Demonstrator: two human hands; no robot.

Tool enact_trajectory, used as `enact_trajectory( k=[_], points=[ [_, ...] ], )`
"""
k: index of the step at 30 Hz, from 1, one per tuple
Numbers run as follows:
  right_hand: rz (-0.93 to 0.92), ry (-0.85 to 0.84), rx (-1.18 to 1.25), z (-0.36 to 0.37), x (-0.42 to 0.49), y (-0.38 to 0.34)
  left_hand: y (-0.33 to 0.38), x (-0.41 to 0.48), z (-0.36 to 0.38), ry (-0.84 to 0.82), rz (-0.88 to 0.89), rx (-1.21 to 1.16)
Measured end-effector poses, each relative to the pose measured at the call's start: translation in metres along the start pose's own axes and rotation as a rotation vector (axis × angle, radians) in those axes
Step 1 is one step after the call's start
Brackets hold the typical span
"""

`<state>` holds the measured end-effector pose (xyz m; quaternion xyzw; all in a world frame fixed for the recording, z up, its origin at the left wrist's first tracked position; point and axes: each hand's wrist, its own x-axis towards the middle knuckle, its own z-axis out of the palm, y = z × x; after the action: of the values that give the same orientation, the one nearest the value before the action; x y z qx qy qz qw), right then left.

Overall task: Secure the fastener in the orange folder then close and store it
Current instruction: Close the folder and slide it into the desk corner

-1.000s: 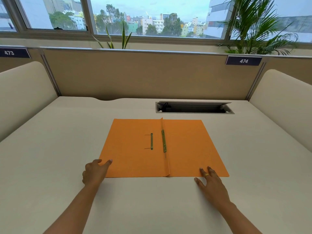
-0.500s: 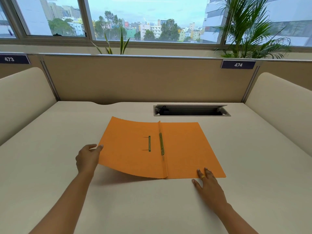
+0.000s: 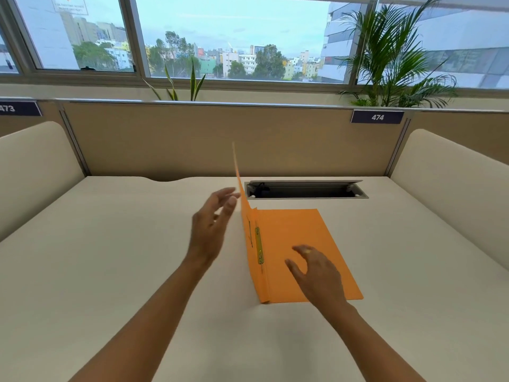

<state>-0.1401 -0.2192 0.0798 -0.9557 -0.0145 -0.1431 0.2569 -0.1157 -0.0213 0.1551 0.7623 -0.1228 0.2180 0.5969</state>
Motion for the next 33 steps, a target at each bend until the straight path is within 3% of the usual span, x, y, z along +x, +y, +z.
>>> enact_trajectory(
  k=[5,10,15,20,25,33],
  points=[
    [-0.173,0.13,0.357,-0.025,0.007,-0.055,-0.015,-0.013,0.035,-0.287,0.017,-0.064],
    [-0.216,0.356,0.315,-0.03,0.009,-0.053,-0.04,-0.03,0.047,-0.467,-0.017,-0.023],
    [-0.186,0.507,0.209,-0.033,0.014,-0.03,-0.069,-0.038,0.046,-0.644,-0.033,0.29],
    [-0.041,0.59,0.16,-0.038,0.015,-0.003,-0.097,-0.052,0.046,-0.903,0.029,0.701],
    [0.156,0.678,0.091,-0.033,0.013,0.035,-0.112,-0.061,0.045,-1.124,-0.033,0.863],
    [0.52,0.456,0.008,-0.005,0.001,0.111,-0.115,-0.067,0.053,-1.198,0.0,0.925]
  ],
)
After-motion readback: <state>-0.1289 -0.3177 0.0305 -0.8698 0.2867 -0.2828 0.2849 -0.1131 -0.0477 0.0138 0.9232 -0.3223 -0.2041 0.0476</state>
